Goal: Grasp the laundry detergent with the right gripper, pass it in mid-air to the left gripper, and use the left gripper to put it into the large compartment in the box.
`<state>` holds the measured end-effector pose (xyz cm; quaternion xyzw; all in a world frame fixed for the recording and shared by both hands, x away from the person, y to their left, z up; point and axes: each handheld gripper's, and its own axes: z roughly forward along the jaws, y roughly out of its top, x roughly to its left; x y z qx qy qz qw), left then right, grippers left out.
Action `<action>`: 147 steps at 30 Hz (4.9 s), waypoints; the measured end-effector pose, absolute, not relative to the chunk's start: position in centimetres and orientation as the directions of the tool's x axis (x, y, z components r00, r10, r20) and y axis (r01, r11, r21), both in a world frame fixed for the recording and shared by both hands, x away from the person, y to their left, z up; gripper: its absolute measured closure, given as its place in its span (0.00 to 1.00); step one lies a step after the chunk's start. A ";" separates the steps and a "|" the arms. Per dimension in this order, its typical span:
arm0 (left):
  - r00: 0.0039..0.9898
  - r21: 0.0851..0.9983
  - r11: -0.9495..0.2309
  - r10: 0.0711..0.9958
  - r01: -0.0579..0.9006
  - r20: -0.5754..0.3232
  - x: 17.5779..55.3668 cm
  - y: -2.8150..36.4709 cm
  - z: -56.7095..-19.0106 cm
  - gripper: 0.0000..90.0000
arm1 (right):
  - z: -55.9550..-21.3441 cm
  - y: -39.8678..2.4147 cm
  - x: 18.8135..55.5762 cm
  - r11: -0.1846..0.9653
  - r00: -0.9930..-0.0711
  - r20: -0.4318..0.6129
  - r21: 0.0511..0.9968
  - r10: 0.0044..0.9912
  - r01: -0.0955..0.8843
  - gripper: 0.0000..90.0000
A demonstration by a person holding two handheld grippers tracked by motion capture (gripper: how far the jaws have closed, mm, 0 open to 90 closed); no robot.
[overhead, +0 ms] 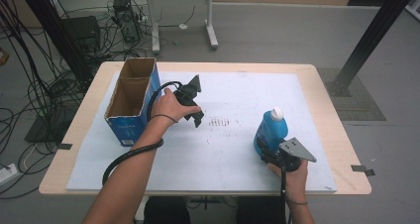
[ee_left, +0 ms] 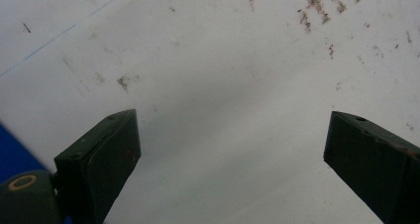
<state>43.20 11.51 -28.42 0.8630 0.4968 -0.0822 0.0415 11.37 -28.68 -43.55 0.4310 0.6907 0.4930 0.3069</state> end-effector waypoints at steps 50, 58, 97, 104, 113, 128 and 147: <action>0.642 0.111 -0.634 0.738 0.765 -0.208 39.6 13.9 -22.8 0.08 | -43.2 -31.8 14.5 0.095 -0.607 0.111 0.950 0.787 0.296 0.47; 0.705 0.139 -0.693 0.679 0.707 -0.204 38.4 13.8 -21.0 0.08 | -42.8 -32.8 15.9 0.089 -0.672 0.141 0.951 0.727 0.295 0.47; 0.915 0.267 -0.877 0.364 0.400 -0.175 33.7 13.0 -12.9 0.08 | -38.7 -32.2 24.4 0.233 -0.943 0.139 0.948 0.303 0.214 0.47; 0.931 0.263 -0.896 0.321 0.358 -0.174 33.4 12.4 -12.1 0.08 | -38.3 -31.7 25.3 0.245 -0.957 0.144 0.947 0.253 0.207 0.47; 0.947 0.260 -0.914 0.272 0.310 -0.171 32.7 11.3 -11.0 0.08 | -37.4 -30.1 26.2 0.286 -0.975 0.127 0.942 0.181 0.176 0.47; 0.966 0.244 -0.942 0.191 0.231 -0.174 32.1 8.7 -10.1 0.08 | -36.0 -27.1 27.6 0.347 -0.993 0.104 0.930 0.064 0.120 0.47; 0.981 0.133 -0.982 0.110 0.131 -0.157 31.4 4.0 -9.8 0.08 | -35.7 -26.0 27.6 0.374 -0.995 0.094 0.923 0.018 0.094 0.47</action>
